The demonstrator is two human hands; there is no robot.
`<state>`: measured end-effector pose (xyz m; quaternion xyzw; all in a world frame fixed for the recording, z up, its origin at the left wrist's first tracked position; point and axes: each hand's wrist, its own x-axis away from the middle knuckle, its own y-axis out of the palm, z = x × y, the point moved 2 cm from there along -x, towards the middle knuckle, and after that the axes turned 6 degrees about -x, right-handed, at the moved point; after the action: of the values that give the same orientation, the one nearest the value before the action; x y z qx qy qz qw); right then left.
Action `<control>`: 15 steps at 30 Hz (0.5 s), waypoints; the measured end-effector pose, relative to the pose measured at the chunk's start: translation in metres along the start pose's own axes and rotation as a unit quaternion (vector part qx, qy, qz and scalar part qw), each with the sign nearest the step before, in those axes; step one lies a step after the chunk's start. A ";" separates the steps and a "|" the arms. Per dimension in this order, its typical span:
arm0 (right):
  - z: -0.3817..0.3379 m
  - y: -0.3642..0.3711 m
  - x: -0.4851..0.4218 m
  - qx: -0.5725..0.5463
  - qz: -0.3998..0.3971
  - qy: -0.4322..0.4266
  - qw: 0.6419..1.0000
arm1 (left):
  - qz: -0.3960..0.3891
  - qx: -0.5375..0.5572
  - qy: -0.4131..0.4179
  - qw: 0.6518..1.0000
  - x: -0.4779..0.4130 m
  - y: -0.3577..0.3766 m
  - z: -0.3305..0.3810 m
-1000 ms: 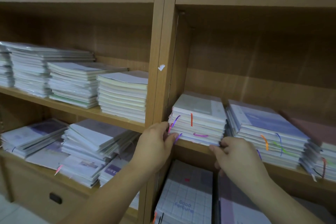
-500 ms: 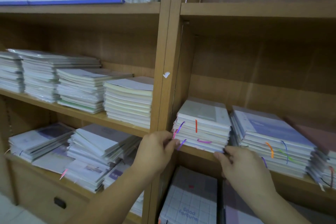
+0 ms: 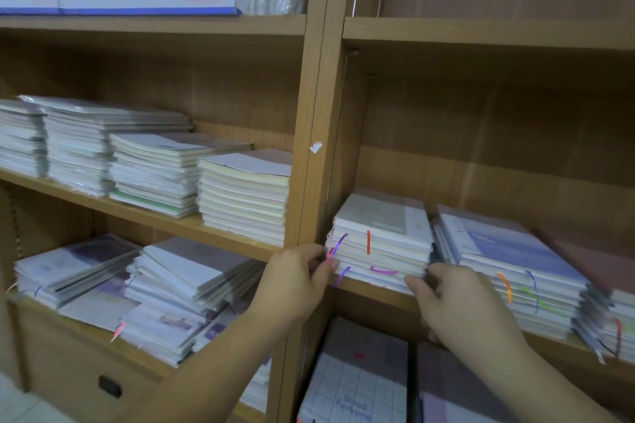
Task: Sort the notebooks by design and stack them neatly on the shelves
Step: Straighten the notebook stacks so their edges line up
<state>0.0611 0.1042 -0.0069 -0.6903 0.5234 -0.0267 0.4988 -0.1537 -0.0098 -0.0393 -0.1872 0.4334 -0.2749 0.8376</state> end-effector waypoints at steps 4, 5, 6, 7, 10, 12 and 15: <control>0.001 -0.003 -0.001 -0.008 -0.016 0.022 1.000 | 0.004 0.018 -0.026 1.000 0.001 0.007 -0.002; 0.002 -0.003 0.000 -0.026 -0.027 0.034 0.999 | 0.006 0.024 -0.032 0.999 0.001 0.008 -0.002; 0.001 -0.003 0.000 -0.041 -0.038 0.043 0.997 | 0.005 0.028 -0.035 0.999 0.000 0.009 -0.002; 0.000 -0.003 0.000 -0.049 -0.046 0.048 0.997 | 0.002 0.029 -0.038 0.999 0.000 0.009 -0.001; -0.006 -0.002 0.000 -0.083 -0.051 0.062 0.993 | -0.014 0.022 -0.045 0.999 -0.002 0.007 0.001; -0.008 -0.001 0.000 -0.108 -0.053 0.070 0.990 | -0.014 -0.002 -0.034 0.999 -0.004 0.007 0.001; -0.010 0.001 0.001 -0.120 -0.046 0.069 0.989 | -0.008 -0.039 -0.015 0.999 -0.004 0.010 0.000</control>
<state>0.0555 0.0966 -0.0029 -0.7650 0.5235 -0.0340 0.3735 -0.1526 0.0003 -0.0423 -0.2272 0.4294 -0.2613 0.8341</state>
